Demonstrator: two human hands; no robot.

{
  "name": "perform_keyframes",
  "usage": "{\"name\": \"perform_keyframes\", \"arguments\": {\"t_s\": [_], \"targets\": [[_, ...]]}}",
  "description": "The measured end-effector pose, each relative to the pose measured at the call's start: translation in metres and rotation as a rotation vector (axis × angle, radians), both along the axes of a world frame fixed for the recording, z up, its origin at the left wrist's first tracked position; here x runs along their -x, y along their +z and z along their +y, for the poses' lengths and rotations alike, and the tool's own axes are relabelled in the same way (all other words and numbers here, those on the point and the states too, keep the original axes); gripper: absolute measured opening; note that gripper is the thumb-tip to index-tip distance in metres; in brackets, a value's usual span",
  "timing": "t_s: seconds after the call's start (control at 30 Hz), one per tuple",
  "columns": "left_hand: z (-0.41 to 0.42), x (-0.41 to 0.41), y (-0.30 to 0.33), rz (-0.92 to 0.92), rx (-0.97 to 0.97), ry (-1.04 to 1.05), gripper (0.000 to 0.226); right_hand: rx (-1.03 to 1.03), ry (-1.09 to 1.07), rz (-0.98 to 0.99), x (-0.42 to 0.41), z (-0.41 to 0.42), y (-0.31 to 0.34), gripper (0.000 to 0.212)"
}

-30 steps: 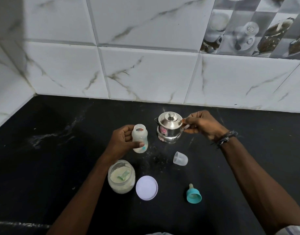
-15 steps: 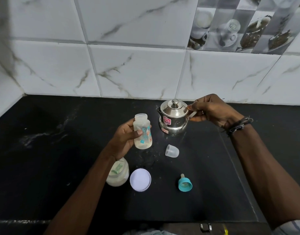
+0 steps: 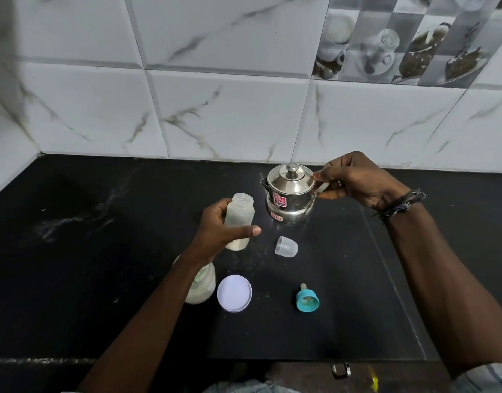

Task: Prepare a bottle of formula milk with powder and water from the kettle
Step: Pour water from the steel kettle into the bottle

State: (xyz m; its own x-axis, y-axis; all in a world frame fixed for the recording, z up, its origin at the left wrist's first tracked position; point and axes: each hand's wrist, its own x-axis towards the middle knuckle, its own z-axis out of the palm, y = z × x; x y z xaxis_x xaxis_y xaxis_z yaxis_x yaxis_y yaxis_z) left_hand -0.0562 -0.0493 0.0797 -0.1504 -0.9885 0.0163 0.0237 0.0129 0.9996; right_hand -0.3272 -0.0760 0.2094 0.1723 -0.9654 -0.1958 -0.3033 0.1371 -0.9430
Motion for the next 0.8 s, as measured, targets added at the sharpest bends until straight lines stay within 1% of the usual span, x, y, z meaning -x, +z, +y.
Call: {"name": "perform_keyframes", "arguments": {"t_s": [0.13,0.2,0.3,0.37,0.43,0.5,0.6,0.67,0.8], "targets": [[-0.002,0.003,0.0,-0.055,0.041,0.009,0.071,-0.001,-0.01,0.005,-0.003,-0.002,0.003,0.015],[-0.002,0.005,-0.003,-0.06,0.052,-0.003,0.071,0.0,-0.007,0.012,-0.005,-0.002,0.004,0.016],[-0.004,0.007,-0.007,-0.076,0.039,0.008,0.078,0.006,0.004,0.023,-0.006,-0.002,0.005,0.019],[-0.005,0.007,-0.01,-0.022,0.001,-0.013,0.085,0.005,0.004,0.023,-0.006,-0.002,0.006,0.022],[-0.004,0.005,-0.011,0.094,-0.075,-0.097,0.091,0.003,0.002,0.021,-0.007,-0.003,0.006,0.023],[-0.002,0.003,-0.01,0.172,-0.135,-0.176,0.092,0.0,0.001,0.026,-0.007,-0.003,0.007,0.021],[-0.003,-0.002,-0.01,0.23,-0.173,-0.24,0.091,-0.001,0.002,0.041,-0.005,-0.003,0.008,0.019],[-0.003,-0.003,-0.009,0.23,-0.166,-0.261,0.088,-0.001,0.002,0.047,-0.005,-0.003,0.009,0.018],[-0.002,-0.004,-0.009,0.144,-0.114,-0.275,0.084,-0.004,0.005,0.069,-0.004,-0.002,0.011,0.024]]}}
